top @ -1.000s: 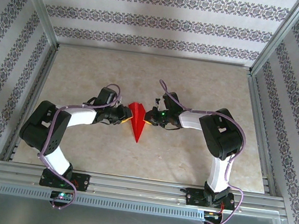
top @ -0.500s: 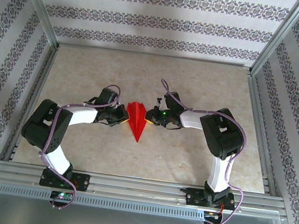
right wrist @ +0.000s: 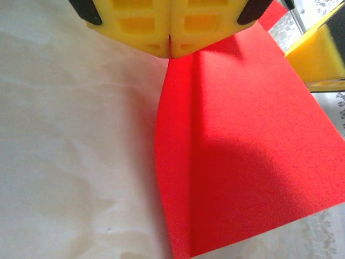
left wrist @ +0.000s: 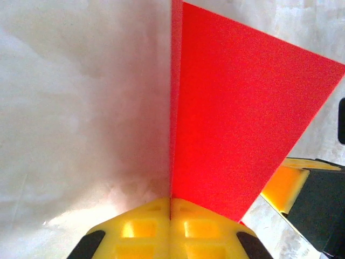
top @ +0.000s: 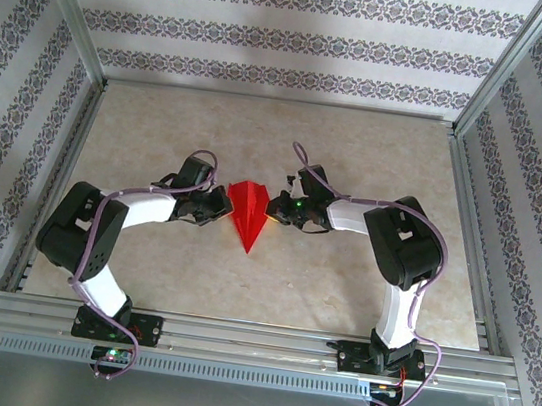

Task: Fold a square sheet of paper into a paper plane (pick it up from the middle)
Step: Move the paper plane to the top-center of the table.

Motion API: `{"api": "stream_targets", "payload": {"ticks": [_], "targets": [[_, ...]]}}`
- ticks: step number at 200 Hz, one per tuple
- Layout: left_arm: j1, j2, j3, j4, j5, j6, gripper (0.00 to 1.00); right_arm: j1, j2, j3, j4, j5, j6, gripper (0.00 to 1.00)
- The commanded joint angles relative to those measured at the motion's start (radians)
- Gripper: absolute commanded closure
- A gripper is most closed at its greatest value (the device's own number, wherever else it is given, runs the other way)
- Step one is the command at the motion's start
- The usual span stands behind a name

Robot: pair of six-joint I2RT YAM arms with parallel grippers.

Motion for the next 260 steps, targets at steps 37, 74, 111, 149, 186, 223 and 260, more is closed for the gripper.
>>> {"api": "stream_targets", "payload": {"ticks": [37, 74, 111, 149, 186, 223, 260], "targets": [[-0.008, -0.042, -0.055, 0.018, -0.064, -0.082, 1.00, -0.009, -0.034, -0.023, -0.011, 0.041, -0.009, 0.96], [-0.009, -0.013, -0.051, 0.024, -0.045, -0.095, 1.00, -0.005, -0.012, -0.023, -0.011, 0.031, -0.003, 0.96], [-0.008, -0.020, -0.002, -0.052, -0.041, -0.046, 0.90, -0.004, -0.011, -0.017, -0.011, 0.018, -0.005, 0.95], [-0.009, -0.127, 0.011, -0.155, -0.106, 0.024, 0.74, -0.002, -0.009, -0.004, -0.023, 0.002, -0.014, 0.94], [-0.042, -0.196, 0.009, -0.184, -0.096, 0.068, 0.68, -0.002, -0.001, 0.002, -0.031, -0.001, -0.020, 0.94], [-0.110, -0.159, 0.032, -0.127, -0.048, 0.064, 0.66, -0.002, 0.002, 0.000, -0.034, 0.002, -0.019, 0.94], [-0.163, -0.068, 0.105, -0.162, -0.052, 0.085, 0.65, -0.002, 0.002, 0.003, -0.040, 0.007, -0.021, 0.94]]}}
